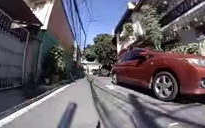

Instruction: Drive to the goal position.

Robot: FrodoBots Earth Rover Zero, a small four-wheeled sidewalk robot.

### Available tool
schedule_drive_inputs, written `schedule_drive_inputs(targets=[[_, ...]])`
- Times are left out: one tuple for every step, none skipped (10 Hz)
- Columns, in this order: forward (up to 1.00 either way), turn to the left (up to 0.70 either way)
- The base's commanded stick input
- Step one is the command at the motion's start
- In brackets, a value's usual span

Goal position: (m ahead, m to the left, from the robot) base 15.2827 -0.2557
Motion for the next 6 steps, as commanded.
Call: schedule_drive_inputs(targets=[[1.00, 0.08], [1.00, 0.02], [1.00, 0.00], [1.00, 0.01], [1.00, 0.07], [1.00, 0.10]])
